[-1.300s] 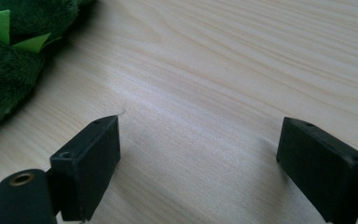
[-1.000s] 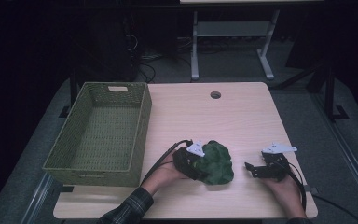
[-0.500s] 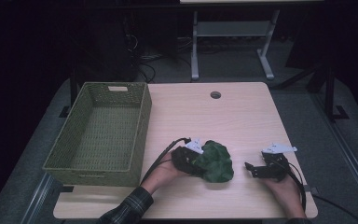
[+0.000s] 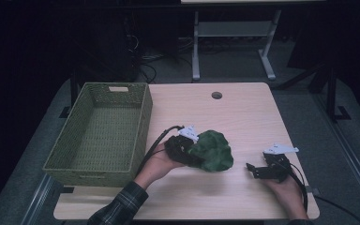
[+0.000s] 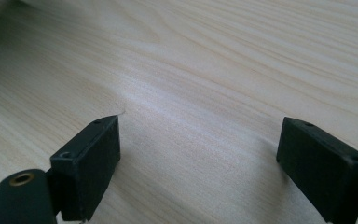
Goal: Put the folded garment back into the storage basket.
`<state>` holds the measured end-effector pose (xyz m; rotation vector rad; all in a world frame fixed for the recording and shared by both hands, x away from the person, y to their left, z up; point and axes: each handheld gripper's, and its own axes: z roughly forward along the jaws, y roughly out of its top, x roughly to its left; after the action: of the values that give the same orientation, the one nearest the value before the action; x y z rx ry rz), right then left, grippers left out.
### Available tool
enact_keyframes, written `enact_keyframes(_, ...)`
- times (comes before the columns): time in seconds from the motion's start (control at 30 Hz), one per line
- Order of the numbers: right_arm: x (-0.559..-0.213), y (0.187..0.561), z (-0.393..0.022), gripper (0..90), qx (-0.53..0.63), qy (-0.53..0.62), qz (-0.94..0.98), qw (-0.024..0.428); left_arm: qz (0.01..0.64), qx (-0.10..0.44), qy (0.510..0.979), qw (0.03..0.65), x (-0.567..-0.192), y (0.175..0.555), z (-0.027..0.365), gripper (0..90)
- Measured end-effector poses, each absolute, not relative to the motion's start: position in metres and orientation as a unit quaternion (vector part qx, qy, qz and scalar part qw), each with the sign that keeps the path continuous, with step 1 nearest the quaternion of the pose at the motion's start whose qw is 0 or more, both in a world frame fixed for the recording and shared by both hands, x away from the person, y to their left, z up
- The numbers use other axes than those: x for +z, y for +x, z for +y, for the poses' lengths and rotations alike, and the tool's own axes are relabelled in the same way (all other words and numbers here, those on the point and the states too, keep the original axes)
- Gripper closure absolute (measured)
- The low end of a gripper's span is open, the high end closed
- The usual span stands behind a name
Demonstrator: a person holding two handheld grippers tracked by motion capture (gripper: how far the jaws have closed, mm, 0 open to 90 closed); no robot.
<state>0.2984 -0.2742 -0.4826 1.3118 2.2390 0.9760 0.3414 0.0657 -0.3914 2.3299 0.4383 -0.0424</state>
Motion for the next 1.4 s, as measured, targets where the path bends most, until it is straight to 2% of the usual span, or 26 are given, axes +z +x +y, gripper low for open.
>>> enact_keyframes(0.5, -0.483, 0.298, -0.274, 13.1, 0.346, 0.465, 0.794, 0.184, 0.19, 0.025, 0.907, 0.375, -0.332, 0.344, 0.103, 66.0)
enact_keyframes(0.97, -0.483, 0.298, -0.274, 13.0, 0.346, 0.467, 0.793, 0.184, 0.221, 0.057, 0.901, 0.368, -0.304, 0.345, 0.151, 66.0)
enact_keyframes(1.17, -0.483, 0.299, -0.274, 7.9, 0.34, 0.476, 0.79, 0.186, 0.239, 0.072, 0.894, 0.372, -0.297, 0.344, 0.173, 65.9)
enact_keyframes(1.23, -0.484, 0.301, -0.274, 2.2, 0.332, 0.484, 0.788, 0.185, 0.247, 0.076, 0.893, 0.369, -0.295, 0.343, 0.182, 65.9)
enact_keyframes(1.4, -0.484, 0.301, -0.273, 1.2, 0.33, 0.487, 0.787, 0.185, 0.264, 0.086, 0.888, 0.367, -0.292, 0.343, 0.201, 65.9)
